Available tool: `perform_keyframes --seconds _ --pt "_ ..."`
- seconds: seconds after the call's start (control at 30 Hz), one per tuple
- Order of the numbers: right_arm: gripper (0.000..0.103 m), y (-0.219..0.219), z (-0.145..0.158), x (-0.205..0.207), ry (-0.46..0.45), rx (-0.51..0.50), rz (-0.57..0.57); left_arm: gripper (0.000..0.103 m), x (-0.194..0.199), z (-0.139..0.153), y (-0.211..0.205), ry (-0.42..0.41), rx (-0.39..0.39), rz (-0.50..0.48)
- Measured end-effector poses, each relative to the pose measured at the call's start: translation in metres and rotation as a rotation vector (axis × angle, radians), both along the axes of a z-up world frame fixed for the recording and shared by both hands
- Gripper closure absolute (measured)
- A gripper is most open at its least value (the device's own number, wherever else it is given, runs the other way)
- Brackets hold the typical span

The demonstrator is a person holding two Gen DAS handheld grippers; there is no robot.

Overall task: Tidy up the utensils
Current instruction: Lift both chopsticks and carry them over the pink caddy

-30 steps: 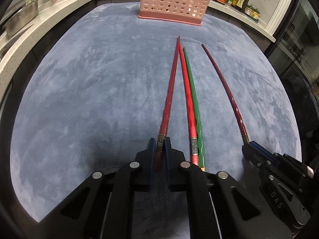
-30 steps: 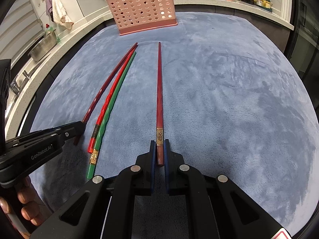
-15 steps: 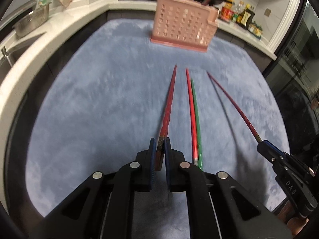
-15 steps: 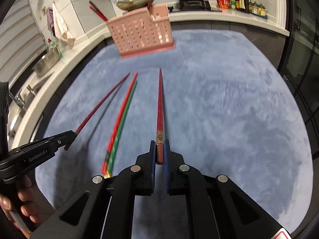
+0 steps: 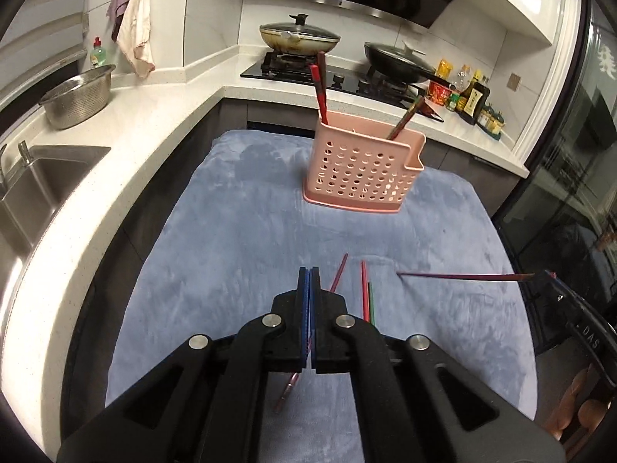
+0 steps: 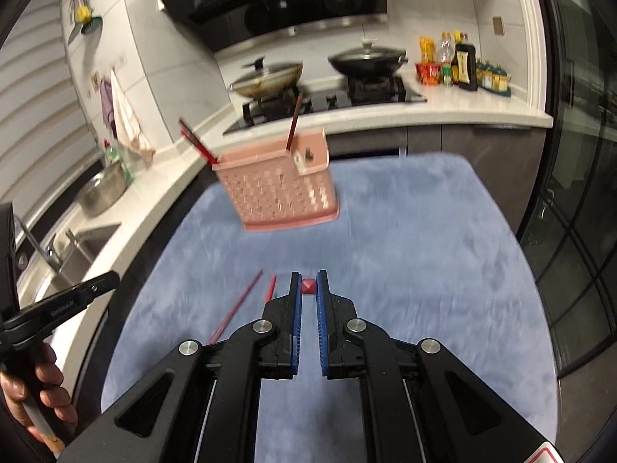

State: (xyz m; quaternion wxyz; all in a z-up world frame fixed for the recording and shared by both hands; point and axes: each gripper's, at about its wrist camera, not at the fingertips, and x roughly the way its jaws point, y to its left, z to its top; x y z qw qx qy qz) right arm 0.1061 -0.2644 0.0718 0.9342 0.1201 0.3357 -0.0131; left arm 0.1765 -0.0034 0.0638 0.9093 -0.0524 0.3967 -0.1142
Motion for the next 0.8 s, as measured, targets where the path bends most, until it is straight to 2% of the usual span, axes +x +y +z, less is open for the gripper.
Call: perform_keyframes --seconds 0.1,0.23,0.27,0.4,0.53,0.67,0.8 --pt "0.096 -0.003 -0.002 -0.004 0.002 0.006 -0.005 0.101 -0.003 -0.013 0.010 0.022 -0.019 -0.005" --pt "0.096 -0.004 -0.011 -0.011 0.020 0.029 -0.015 0.078 -0.014 -0.056 0.019 0.100 -0.025 -0.015" --pt "0.096 -0.004 -0.013 -0.014 0.022 0.038 -0.019 0.076 -0.017 -0.068 0.020 0.120 -0.019 -0.022" --pt "0.096 -0.003 -0.016 -0.022 0.030 0.059 -0.028 0.075 -0.029 -0.111 0.018 0.203 -0.013 -0.050" --pt "0.096 0.001 -0.018 -0.026 0.036 0.060 -0.027 0.075 -0.034 -0.138 0.014 0.246 0.001 -0.062" --pt "0.096 0.007 -0.020 -0.027 0.044 0.057 -0.021 0.075 -0.035 -0.153 0.007 0.265 0.010 -0.082" --pt "0.096 0.009 -0.024 -0.028 0.053 0.059 -0.016 0.076 -0.036 -0.155 0.004 0.253 0.020 -0.084"
